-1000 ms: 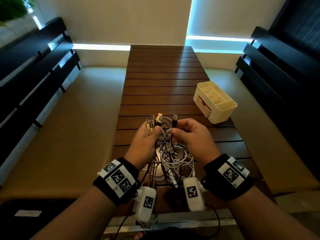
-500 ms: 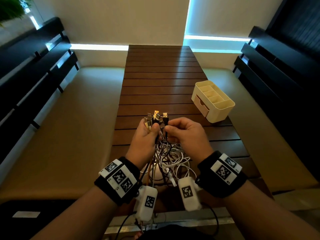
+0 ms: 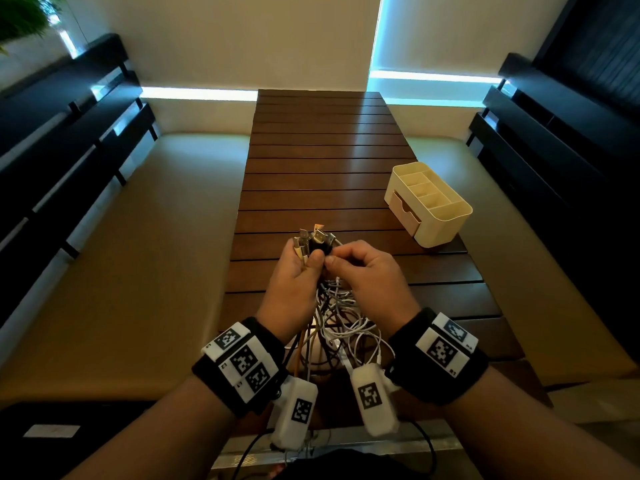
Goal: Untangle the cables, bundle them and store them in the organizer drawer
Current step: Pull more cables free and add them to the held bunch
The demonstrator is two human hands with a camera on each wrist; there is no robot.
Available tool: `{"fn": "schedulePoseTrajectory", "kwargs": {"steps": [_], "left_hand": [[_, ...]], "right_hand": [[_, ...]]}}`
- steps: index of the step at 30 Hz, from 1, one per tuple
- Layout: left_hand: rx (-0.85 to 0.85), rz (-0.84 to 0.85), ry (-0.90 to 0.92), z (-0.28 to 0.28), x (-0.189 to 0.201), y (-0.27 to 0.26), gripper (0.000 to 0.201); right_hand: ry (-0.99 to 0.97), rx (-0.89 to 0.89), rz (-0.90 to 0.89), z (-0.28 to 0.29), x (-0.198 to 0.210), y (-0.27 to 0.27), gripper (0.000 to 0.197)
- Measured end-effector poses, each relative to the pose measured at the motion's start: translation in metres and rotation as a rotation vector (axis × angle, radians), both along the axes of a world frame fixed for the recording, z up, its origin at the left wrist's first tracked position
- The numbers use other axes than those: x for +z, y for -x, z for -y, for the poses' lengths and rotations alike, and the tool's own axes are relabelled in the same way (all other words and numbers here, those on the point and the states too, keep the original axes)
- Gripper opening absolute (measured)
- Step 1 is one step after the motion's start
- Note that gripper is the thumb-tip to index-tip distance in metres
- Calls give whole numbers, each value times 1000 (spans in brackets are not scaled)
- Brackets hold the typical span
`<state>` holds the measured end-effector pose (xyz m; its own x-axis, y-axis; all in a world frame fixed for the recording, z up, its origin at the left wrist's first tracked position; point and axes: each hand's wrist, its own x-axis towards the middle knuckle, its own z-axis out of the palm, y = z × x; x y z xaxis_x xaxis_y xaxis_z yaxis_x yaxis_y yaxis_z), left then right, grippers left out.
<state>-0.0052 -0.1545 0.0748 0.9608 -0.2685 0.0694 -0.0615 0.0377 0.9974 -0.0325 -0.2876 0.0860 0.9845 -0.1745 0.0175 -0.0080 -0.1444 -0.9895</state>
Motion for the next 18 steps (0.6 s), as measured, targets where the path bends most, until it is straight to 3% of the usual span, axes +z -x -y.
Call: {"fn": "schedulePoseTrajectory", "kwargs": {"steps": [4,7,11,15,18], "left_hand": [[4,-2,69,0,6,-1,18],[26,-3,108,-5,11,-2,12],[50,-58,172,-15,16,-9,9],[79,-94,248,-29,22,-20,11],[64,-83,303,-34,27,-22,11]], "right_hand": [[-180,110,-81,-5,-10,0,23],[-167,238,-148,-6,-22,2,25],[46,340,-171,2,-36,4,21],[254,580,-273,3,-49,4,19],[462,603,-251,-2,-53,-1,17]]}}
